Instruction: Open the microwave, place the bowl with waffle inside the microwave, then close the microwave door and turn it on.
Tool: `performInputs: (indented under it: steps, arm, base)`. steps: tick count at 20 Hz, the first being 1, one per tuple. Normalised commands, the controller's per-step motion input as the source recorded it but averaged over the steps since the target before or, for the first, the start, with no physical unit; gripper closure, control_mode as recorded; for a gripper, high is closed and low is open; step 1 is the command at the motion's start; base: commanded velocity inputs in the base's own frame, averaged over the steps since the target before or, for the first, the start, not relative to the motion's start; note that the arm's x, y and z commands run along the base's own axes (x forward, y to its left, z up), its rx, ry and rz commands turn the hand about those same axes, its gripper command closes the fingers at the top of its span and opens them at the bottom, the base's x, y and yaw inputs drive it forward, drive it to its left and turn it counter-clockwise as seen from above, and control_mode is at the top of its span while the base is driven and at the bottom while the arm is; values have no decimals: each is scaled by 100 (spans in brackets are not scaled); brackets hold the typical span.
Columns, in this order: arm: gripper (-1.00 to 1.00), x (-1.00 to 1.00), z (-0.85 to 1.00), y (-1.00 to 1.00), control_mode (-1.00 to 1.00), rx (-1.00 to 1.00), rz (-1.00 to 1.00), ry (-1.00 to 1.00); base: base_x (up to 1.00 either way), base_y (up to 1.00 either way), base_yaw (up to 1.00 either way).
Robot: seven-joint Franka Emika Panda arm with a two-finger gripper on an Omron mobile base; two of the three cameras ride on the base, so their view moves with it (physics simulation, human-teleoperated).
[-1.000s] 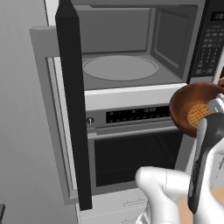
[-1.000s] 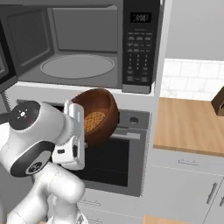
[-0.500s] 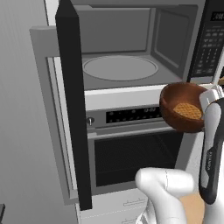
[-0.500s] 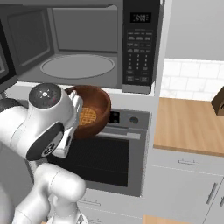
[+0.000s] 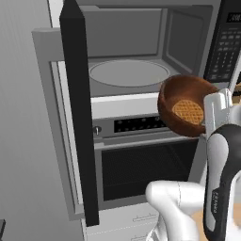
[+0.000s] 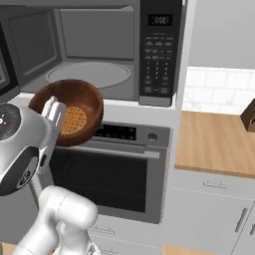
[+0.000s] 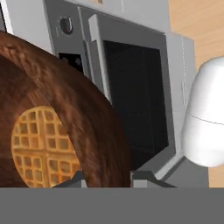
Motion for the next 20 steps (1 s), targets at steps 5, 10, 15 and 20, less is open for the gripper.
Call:
performInputs:
  steps: [5, 10, 15, 20]
  arm:
    - [100, 6, 49, 46, -100, 0, 0, -37]
    - [100, 25, 63, 19, -100, -2, 3, 2]
    - [100, 58, 10, 19, -100, -7, 4, 24]
    - [100, 45, 0, 30, -100, -2, 0, 5]
  base:
    - [0, 0, 0]
    - [0, 0, 0]
    - [0, 0, 0]
    - [0, 0, 0]
